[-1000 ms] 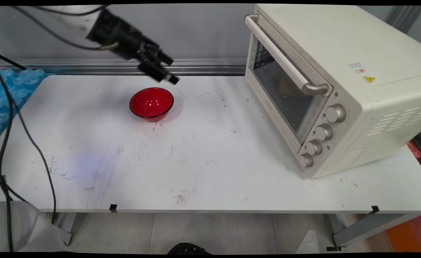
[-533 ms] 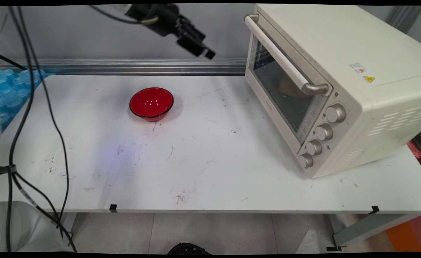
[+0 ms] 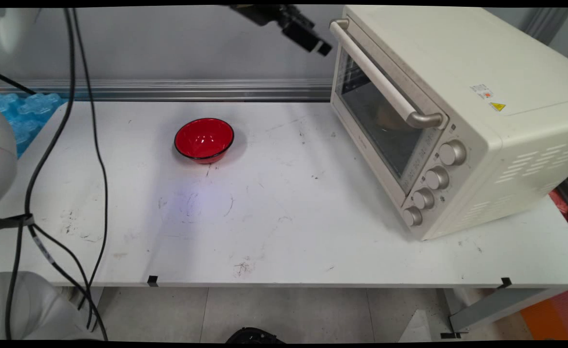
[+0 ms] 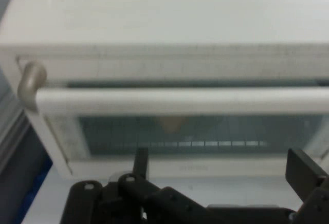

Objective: Open the oven

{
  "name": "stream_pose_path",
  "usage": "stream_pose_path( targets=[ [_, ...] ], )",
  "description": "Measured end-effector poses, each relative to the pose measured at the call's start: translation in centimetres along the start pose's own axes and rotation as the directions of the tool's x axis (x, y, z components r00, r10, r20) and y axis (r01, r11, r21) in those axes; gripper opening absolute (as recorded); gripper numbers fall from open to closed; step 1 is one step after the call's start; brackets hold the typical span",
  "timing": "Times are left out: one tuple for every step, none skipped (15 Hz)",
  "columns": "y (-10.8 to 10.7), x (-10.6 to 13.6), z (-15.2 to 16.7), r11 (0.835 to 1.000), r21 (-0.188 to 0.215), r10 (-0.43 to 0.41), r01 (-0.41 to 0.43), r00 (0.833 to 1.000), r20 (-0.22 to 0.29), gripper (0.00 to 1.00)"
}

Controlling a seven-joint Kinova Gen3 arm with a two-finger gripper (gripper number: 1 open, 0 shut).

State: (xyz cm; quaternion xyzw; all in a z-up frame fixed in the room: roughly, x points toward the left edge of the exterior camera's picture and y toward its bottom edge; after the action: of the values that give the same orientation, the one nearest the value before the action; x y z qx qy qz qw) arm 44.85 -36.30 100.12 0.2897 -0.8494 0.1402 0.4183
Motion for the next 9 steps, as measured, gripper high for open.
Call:
stream_pose_path(
  targets=[
    [0.0, 1.0, 0.6, 1.0, -0.001, 0.003, -0.003, 1.0, -0.01, 1.0],
    [0.0, 1.6, 1.1, 1.0, -0.002, 0.006, -0.006, 1.0, -0.016, 1.0],
    [0.1, 2.3, 1.6, 1.0, -0.004, 0.009, -0.01, 1.0, -0.021, 1.0],
    [0.1, 2.9, 2.1, 1.0, -0.005, 0.013, -0.013, 1.0, -0.026, 1.0],
    [0.1, 3.3, 2.5, 1.0, -0.007, 0.015, -0.016, 0.999, -0.029, 1.0],
    [0.1, 3.8, 3.0, 1.0, -0.008, 0.019, -0.019, 0.999, -0.033, 1.0],
    [0.1, 4.2, 3.5, 1.0, -0.01, 0.021, -0.022, 0.999, -0.035, 1.0],
    [0.1, 4.6, 3.9, 1.0, -0.012, 0.023, -0.024, 0.999, -0.037, 1.0],
    [0.1, 4.8, 4.2, 1.0, -0.013, 0.025, -0.025, 0.999, -0.038, 1.0]
  ],
)
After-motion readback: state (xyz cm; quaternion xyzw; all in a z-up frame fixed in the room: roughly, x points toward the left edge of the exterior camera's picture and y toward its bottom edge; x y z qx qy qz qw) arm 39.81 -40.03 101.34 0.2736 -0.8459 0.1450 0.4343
